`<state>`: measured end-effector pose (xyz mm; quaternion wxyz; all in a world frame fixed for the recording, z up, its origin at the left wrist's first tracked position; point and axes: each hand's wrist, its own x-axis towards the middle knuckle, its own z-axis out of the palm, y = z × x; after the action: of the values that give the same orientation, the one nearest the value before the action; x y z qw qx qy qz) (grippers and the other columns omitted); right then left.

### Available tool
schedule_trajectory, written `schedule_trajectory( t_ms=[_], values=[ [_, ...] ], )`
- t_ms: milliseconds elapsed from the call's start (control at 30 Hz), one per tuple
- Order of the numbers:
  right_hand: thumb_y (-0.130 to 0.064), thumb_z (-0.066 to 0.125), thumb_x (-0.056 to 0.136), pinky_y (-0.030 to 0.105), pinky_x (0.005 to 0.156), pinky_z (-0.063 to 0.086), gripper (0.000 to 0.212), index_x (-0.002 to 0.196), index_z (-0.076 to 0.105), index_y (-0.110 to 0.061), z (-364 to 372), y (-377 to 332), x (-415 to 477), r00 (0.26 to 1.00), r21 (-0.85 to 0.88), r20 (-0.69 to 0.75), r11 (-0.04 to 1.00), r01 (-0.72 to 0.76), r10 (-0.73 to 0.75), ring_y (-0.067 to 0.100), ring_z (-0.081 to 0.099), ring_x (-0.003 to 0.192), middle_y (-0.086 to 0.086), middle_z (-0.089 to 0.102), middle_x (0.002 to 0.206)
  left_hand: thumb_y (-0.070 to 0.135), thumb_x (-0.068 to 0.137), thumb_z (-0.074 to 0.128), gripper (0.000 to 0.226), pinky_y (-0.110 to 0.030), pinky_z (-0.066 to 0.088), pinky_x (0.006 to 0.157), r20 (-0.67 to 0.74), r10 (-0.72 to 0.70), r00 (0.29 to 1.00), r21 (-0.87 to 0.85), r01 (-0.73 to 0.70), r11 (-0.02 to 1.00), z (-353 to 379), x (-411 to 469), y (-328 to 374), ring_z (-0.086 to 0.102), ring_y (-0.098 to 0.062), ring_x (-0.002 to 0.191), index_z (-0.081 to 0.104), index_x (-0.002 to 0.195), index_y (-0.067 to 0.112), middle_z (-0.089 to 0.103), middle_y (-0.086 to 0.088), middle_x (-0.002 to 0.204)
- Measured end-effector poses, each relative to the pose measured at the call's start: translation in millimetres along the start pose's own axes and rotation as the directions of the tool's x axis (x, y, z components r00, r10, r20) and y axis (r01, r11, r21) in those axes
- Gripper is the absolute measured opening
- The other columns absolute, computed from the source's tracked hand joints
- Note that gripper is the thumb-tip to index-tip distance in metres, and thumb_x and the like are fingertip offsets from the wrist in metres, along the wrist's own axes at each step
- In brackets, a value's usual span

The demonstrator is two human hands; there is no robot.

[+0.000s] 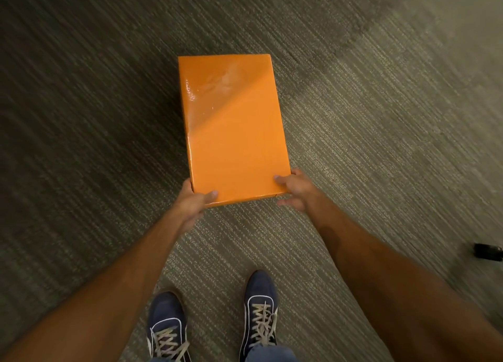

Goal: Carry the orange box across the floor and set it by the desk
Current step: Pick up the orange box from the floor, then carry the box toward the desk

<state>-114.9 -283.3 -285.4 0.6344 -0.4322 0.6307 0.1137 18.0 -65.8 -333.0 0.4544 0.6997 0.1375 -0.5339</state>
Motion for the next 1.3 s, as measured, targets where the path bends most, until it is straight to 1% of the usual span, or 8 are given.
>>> schedule_trajectory(
  t_ms=[167, 300, 400, 467, 700, 800, 1000, 1300],
  values=[
    [0.005, 0.061, 0.089, 0.050, 0.083, 0.052, 0.050, 0.135, 0.042, -0.004, -0.8, -3.5, -3.0, 0.999, 0.101, -0.012, 0.994, 0.033, -0.032, 0.035, 0.058, 0.112, 0.018, 0.055, 0.136, 0.003, 0.078, 0.073, 0.071, -0.038, 0.048, 0.090, -0.005, 0.000, 1.000, -0.107, -0.001, 0.994, -11.0, 1.5, 0.2, 0.058, -0.018, 0.104, 0.041, 0.136, 0.028, 0.062, 0.007, 0.110],
    [0.007, 0.066, 0.084, 0.053, 0.075, 0.056, 0.040, 0.119, 0.051, -0.006, 0.8, -3.8, -19.0, 0.997, 0.179, -0.007, 0.980, 0.082, -0.082, 0.038, 0.061, 0.109, 0.020, 0.059, 0.127, 0.003, 0.076, 0.075, 0.077, -0.037, 0.054, 0.079, -0.021, 0.019, 1.000, -0.170, -0.022, 0.985, -26.0, -15.2, 3.4, 0.060, -0.019, 0.102, 0.040, 0.140, 0.028, 0.062, 0.002, 0.115],
    [0.006, 0.068, 0.083, 0.048, 0.063, 0.060, 0.042, 0.121, 0.052, -0.003, 6.8, -5.8, -35.2, 0.994, 0.177, 0.009, 0.978, 0.110, -0.113, 0.036, 0.064, 0.101, 0.018, 0.060, 0.121, 0.001, 0.076, 0.075, 0.075, -0.049, 0.050, 0.098, -0.020, 0.015, 1.000, -0.205, -0.019, 0.979, -37.2, -34.2, 4.3, 0.059, -0.026, 0.112, 0.042, 0.138, 0.024, 0.062, -0.004, 0.123],
    [0.006, 0.069, 0.081, 0.046, 0.060, 0.062, 0.043, 0.120, 0.054, -0.002, 10.9, -6.7, -46.9, 0.991, 0.156, 0.014, 0.980, 0.127, -0.131, 0.032, 0.067, 0.092, 0.018, 0.061, 0.118, -0.001, 0.076, 0.075, 0.075, -0.045, 0.052, 0.094, -0.017, 0.008, 1.000, -0.236, -0.012, 0.972, -46.4, -49.0, 4.5, 0.060, -0.024, 0.108, 0.041, 0.139, 0.022, 0.062, -0.004, 0.118],
    [0.005, 0.071, 0.080, 0.052, 0.073, 0.057, 0.056, 0.130, 0.047, 0.002, 42.0, -14.8, -111.6, 0.984, 0.122, 0.074, 0.981, 0.149, -0.159, 0.040, 0.062, 0.111, 0.024, 0.057, 0.132, 0.001, 0.075, 0.076, 0.078, -0.044, 0.053, 0.094, -0.091, 0.033, 0.995, -0.283, -0.058, 0.958, -84.2, -116.8, 2.9, 0.059, -0.024, 0.110, 0.039, 0.141, 0.021, 0.060, -0.007, 0.127],
    [0.006, 0.070, 0.081, 0.052, 0.077, 0.057, 0.054, 0.130, 0.048, 0.002, 62.6, -22.2, -148.1, 0.979, 0.092, 0.108, 0.982, 0.163, -0.173, 0.037, 0.063, 0.107, 0.023, 0.058, 0.131, 0.004, 0.073, 0.078, 0.082, -0.040, 0.054, 0.089, -0.128, 0.034, 0.991, -0.316, -0.074, 0.946, -110.4, -156.4, 6.4, 0.060, -0.021, 0.109, 0.038, 0.143, 0.023, 0.060, -0.006, 0.128],
    [0.011, 0.065, 0.083, 0.062, 0.089, 0.048, 0.051, 0.129, 0.045, 0.006, 117.9, -35.2, -216.5, 0.958, 0.014, 0.197, 0.977, 0.211, -0.209, 0.035, 0.058, 0.100, 0.029, 0.055, 0.132, 0.002, 0.070, 0.081, 0.083, -0.054, 0.043, 0.106, -0.234, 0.023, 0.972, -0.385, -0.115, 0.916, -168.0, -233.7, 9.0, 0.055, -0.030, 0.121, 0.041, 0.141, 0.018, 0.058, -0.008, 0.131],
    [0.011, 0.063, 0.084, 0.064, 0.092, 0.048, 0.047, 0.128, 0.048, 0.006, 218.0, -17.2, -315.9, 0.927, -0.127, 0.304, 0.955, 0.269, -0.221, 0.042, 0.058, 0.114, 0.027, 0.057, 0.132, -0.005, 0.068, 0.079, 0.076, -0.051, 0.049, 0.101, -0.371, -0.040, 0.928, -0.508, -0.167, 0.845, -266.4, -338.3, -28.5, 0.063, -0.028, 0.111, 0.049, 0.137, 0.009, 0.066, -0.011, 0.123]
  ],
)
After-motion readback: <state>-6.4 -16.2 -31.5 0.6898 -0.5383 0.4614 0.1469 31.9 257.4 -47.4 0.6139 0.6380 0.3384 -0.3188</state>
